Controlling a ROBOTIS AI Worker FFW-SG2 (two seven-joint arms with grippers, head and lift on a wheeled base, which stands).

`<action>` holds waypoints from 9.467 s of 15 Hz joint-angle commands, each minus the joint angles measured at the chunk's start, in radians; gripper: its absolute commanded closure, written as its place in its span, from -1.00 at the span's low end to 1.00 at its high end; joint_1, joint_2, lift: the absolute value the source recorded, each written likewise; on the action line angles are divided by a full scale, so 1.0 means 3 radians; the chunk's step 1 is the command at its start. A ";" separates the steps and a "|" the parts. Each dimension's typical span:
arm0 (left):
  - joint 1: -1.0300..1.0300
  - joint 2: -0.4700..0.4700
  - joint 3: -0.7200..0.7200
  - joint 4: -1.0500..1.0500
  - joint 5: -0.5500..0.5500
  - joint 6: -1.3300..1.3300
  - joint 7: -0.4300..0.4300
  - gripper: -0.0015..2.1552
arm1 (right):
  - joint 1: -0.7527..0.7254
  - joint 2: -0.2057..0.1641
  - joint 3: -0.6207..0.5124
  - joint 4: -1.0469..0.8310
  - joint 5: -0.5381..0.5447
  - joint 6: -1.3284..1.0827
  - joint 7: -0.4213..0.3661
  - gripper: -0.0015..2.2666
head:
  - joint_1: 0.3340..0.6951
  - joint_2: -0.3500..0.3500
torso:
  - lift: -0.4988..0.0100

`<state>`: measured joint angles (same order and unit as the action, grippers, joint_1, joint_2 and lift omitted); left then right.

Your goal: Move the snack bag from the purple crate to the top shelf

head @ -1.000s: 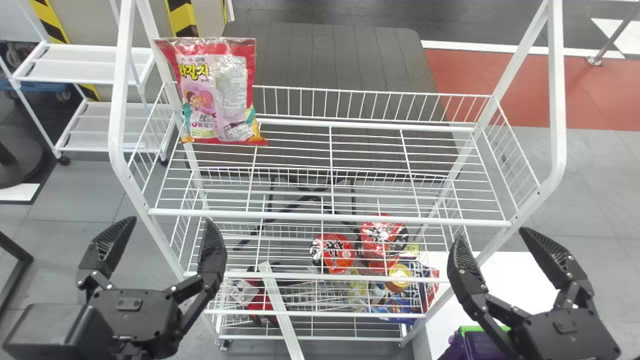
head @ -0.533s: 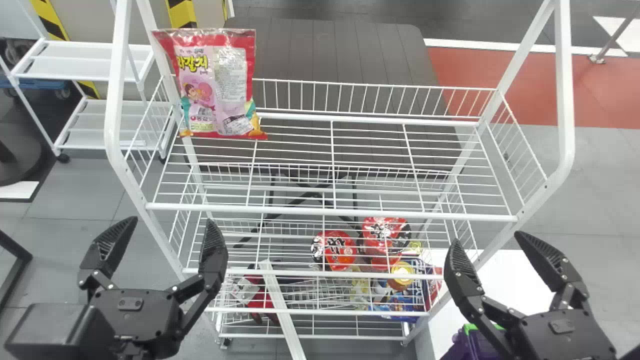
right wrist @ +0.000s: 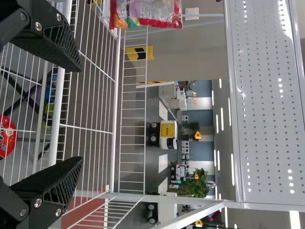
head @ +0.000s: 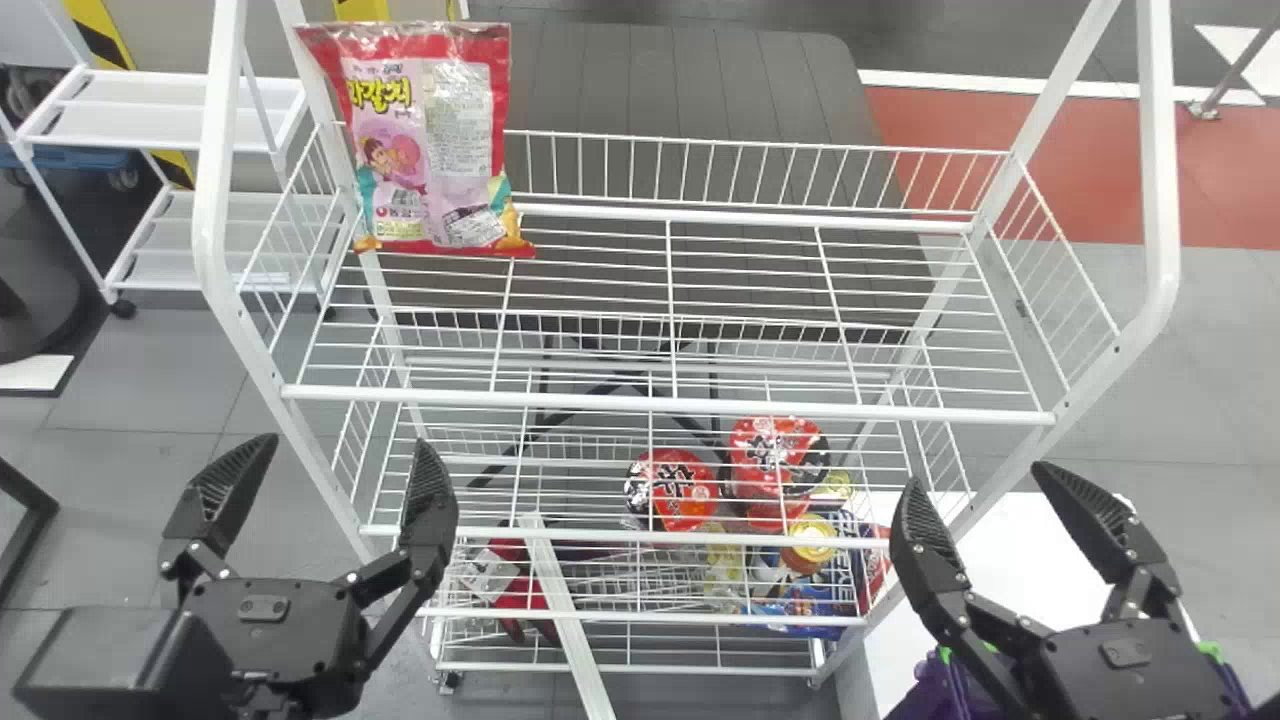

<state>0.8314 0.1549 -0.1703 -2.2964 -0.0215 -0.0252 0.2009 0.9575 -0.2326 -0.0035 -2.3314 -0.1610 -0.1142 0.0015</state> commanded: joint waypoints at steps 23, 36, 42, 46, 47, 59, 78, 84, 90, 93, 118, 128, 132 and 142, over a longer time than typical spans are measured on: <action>0.0026 0.0005 0.0000 -0.0041 0.0000 -0.0020 0.0000 -0.91 | -0.0011 -0.0028 0.0007 0.0030 0.0005 -0.0020 0.0000 -0.84 | 1.00 -0.16 | 0.36; 0.0026 0.0005 0.0000 -0.0031 0.0000 -0.0020 0.0005 -0.91 | -0.0016 -0.0012 0.0017 0.0071 0.0005 -0.0072 0.0000 -0.84 | 1.00 -0.17 | 0.16; 0.0026 0.0005 0.0000 -0.0026 0.0000 -0.0020 0.0005 -0.91 | -0.0032 -0.0007 0.0042 0.0096 0.0005 -0.0082 0.0005 -0.84 | 1.00 -0.15 | 0.06; 0.0026 0.0005 0.0000 -0.0031 0.0000 -0.0020 0.0005 -0.91 | -0.0032 -0.0012 0.0042 0.0096 0.0010 -0.0102 0.0005 -0.84 | 1.00 -0.15 | 0.00; 0.0031 0.0005 0.0000 -0.0031 0.0000 -0.0020 0.0005 -0.90 | -0.0027 -0.0017 0.0042 0.0096 0.0010 -0.0102 0.0005 -0.84 | 1.00 -0.15 | -0.02; 0.0036 0.0000 0.0000 -0.0036 0.0000 -0.0031 0.0010 -0.90 | -0.0022 -0.0033 0.0042 0.0086 0.0031 -0.0123 0.0020 -0.84 | 1.00 -0.14 | -0.20; 0.0031 0.0010 0.0000 -0.0020 0.0015 -0.0061 0.0026 -0.90 | -0.0006 -0.0017 0.0037 0.0076 0.0056 -0.0164 0.0066 -0.84 | 1.00 -0.13 | -0.50; 0.0036 0.0005 0.0000 -0.0031 0.0015 -0.0072 0.0026 -0.90 | 0.0014 -0.0028 0.0027 0.0071 0.0051 -0.0205 0.0066 -0.84 | 1.00 -0.12 | -0.60; 0.0036 0.0005 0.0000 -0.0026 0.0015 -0.0072 0.0026 -0.90 | 0.0014 -0.0028 0.0032 0.0076 0.0051 -0.0205 0.0066 -0.84 | 1.00 -0.13 | -0.69; 0.0036 0.0005 0.0000 -0.0015 0.0015 -0.0072 0.0026 -0.90 | 0.0014 -0.0028 0.0027 0.0076 0.0051 -0.0205 0.0066 -0.84 | 1.00 -0.12 | -0.74; -0.0015 0.0005 0.0000 0.0143 0.0051 -0.0174 0.0026 -0.90 | 0.0377 0.0162 -0.1302 -0.0548 -0.0665 0.1104 0.0506 -0.84 | 1.00 -0.42 | -0.81; -0.0051 0.0005 -0.0051 0.0199 0.0051 -0.0174 0.0010 -0.90 | -0.0604 0.0778 -0.3210 -0.0108 -0.0869 0.2608 0.2127 -0.84 | 1.00 -1.00 | -0.81; -0.0143 0.0061 -0.0051 0.0286 0.0092 -0.0194 0.0020 -0.90 | -0.1218 0.0778 -0.3695 0.0122 -0.0256 0.3600 0.2976 -0.84 | 1.00 -1.00 | -0.81; -0.0256 0.0077 -0.0067 0.0460 0.0174 -0.0338 -0.0015 -0.90 | -0.1561 -0.0048 -0.4023 0.0822 0.0844 0.4571 0.4336 -0.84 | 1.00 -1.00 | -0.81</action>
<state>0.7577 0.1779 -0.1901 -2.1623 0.0267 -0.1225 0.1976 0.4917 -0.2121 -1.2085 -2.1436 0.0609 1.3235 1.2706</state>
